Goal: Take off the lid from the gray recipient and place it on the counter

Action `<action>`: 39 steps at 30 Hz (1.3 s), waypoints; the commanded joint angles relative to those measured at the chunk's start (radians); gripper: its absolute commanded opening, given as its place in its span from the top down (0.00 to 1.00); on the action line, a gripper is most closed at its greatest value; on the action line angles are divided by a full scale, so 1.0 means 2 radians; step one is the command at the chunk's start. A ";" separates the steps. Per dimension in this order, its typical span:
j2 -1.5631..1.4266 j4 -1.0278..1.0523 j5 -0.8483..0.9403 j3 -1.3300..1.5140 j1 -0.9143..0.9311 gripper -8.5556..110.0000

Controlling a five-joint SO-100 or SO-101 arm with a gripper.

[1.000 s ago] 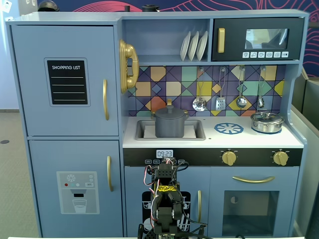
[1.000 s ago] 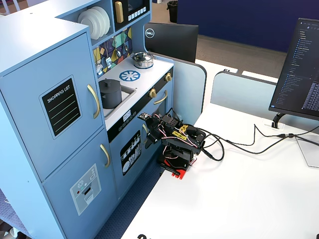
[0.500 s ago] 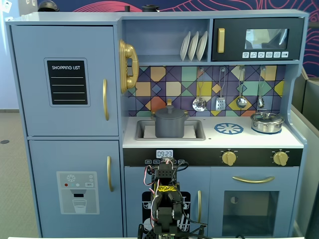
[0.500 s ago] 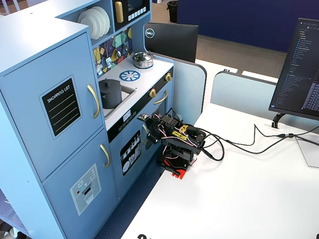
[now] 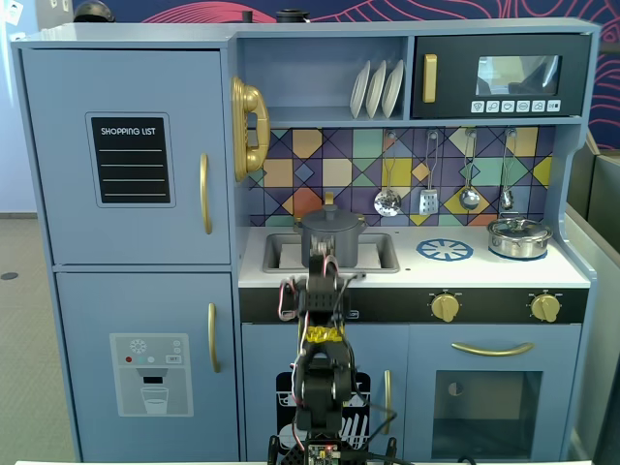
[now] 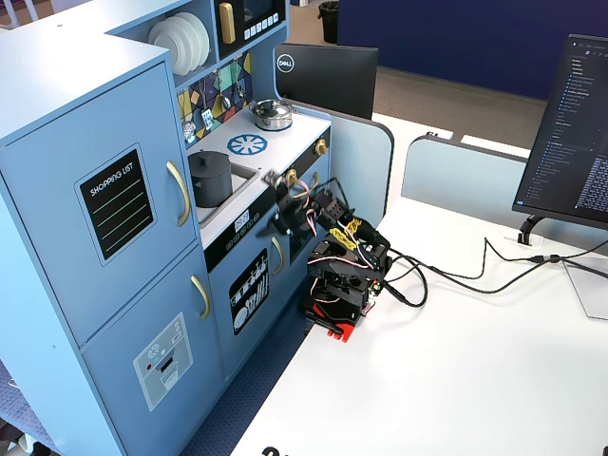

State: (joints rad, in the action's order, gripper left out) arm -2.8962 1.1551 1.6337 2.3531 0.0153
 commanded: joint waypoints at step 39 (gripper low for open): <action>0.225 -0.401 -0.048 -0.202 0.018 0.75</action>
State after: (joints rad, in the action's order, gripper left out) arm -2.4620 0.4142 1.5539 2.0172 0.0644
